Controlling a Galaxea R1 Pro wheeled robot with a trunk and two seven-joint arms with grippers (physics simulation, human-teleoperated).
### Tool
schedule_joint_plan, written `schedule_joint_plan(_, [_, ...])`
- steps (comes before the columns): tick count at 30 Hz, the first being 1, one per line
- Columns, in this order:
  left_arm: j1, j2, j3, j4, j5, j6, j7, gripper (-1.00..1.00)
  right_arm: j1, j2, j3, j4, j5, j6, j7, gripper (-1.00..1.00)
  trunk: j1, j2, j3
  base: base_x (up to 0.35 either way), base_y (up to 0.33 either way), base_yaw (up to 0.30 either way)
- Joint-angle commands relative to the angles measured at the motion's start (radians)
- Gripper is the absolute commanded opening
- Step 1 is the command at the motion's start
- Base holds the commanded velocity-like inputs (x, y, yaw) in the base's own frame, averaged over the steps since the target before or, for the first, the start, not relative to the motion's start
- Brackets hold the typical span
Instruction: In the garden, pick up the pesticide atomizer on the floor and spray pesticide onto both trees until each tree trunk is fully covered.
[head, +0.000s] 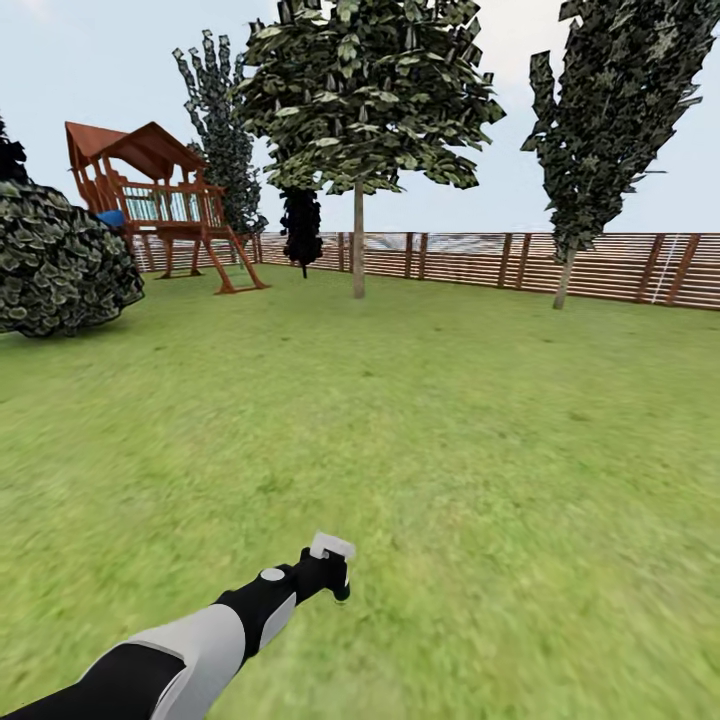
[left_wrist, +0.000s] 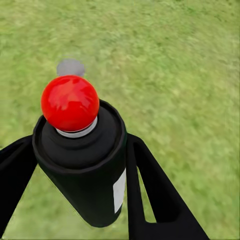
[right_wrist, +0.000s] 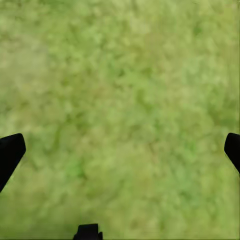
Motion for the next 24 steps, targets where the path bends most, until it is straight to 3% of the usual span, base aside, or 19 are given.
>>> schedule_joint_plan(1, [-0.001,0.0,-0.004,0.001,-0.001,-0.006,0.0,-1.0,-0.002,0.0,-0.005,0.005,0.006,-0.007,-0.003,1.0,0.001,-0.001,-0.001,0.7,0.0,0.0])
schedule_joint_plan(24, [-0.001,0.0,-0.004,0.001,-0.001,-0.006,0.0,-1.0,-0.002,0.0,-0.005,0.005,0.006,-0.007,-0.003,1.0,0.001,-0.001,-0.001,0.7,0.0,0.0])
